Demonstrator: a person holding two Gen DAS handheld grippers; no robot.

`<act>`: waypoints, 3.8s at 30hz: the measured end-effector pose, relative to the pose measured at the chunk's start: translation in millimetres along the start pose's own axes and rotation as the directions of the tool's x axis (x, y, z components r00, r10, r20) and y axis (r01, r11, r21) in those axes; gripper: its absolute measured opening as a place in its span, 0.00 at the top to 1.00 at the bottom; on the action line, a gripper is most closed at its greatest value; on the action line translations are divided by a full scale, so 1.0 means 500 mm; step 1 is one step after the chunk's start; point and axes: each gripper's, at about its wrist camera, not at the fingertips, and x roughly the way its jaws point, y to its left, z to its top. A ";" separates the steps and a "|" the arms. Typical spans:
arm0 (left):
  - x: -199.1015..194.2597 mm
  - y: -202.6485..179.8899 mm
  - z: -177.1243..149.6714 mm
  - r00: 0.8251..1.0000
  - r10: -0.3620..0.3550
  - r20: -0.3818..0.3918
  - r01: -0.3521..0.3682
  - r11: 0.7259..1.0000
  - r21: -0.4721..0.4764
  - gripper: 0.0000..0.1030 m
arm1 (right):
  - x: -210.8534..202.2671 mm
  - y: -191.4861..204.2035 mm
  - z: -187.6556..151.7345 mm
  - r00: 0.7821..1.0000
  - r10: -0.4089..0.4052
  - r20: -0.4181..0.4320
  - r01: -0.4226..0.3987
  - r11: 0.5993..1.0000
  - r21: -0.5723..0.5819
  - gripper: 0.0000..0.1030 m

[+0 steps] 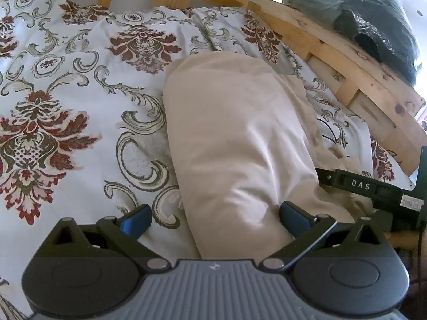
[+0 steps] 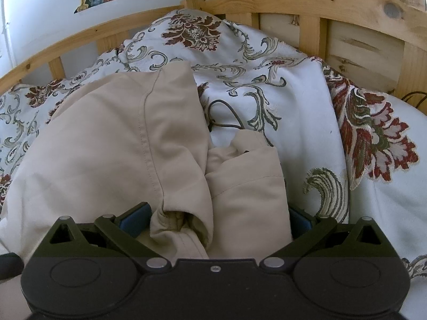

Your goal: Fold large clothes

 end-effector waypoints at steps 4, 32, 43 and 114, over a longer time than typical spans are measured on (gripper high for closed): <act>0.001 0.005 0.003 1.000 -0.010 -0.013 0.010 1.000 -0.015 0.00 | -0.001 0.001 0.000 1.000 0.001 -0.002 -0.001 1.000 0.000 0.01; 0.074 0.061 0.082 0.988 -0.157 0.013 0.157 0.980 -0.125 0.00 | -0.019 0.012 -0.032 0.994 0.015 0.110 -0.013 1.000 -0.025 0.10; 0.096 0.093 0.110 0.960 -0.251 -0.125 0.227 0.957 -0.179 0.01 | -0.014 -0.001 -0.022 0.992 0.086 0.090 -0.090 0.995 0.043 0.27; -0.294 0.168 0.126 0.916 0.333 0.224 -0.335 0.942 -0.032 0.01 | -0.082 0.385 0.030 0.878 0.394 0.272 -0.290 0.889 -0.354 0.05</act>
